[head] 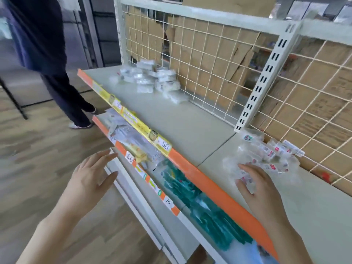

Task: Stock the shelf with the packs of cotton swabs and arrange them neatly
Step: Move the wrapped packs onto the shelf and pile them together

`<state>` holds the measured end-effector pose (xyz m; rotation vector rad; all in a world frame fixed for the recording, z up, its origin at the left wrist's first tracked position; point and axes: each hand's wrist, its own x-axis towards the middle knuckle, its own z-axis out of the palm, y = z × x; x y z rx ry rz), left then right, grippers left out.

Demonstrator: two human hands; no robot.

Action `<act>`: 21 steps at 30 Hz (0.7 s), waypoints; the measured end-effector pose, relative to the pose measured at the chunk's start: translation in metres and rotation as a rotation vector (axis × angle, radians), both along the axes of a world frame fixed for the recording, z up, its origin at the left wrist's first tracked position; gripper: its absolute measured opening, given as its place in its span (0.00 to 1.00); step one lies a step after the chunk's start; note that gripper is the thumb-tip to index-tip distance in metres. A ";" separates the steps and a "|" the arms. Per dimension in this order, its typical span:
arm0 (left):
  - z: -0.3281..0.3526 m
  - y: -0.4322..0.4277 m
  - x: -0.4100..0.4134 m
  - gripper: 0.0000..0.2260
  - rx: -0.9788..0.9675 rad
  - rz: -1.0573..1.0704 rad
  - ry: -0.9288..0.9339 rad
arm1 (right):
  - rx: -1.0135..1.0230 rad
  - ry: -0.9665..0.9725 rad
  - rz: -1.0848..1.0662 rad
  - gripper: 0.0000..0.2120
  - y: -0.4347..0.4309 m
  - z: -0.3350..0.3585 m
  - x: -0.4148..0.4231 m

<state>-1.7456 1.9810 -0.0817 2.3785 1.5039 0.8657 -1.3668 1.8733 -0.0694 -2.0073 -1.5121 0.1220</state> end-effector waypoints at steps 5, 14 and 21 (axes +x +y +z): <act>0.003 0.057 -0.053 0.25 0.036 -0.021 0.015 | 0.012 0.021 0.031 0.18 0.065 0.001 -0.055; 0.014 0.152 -0.124 0.24 0.063 -0.023 -0.007 | 0.030 0.026 0.003 0.18 0.157 0.006 -0.133; 0.008 0.200 -0.134 0.21 0.078 -0.077 -0.013 | -0.006 0.021 -0.004 0.18 0.201 0.006 -0.150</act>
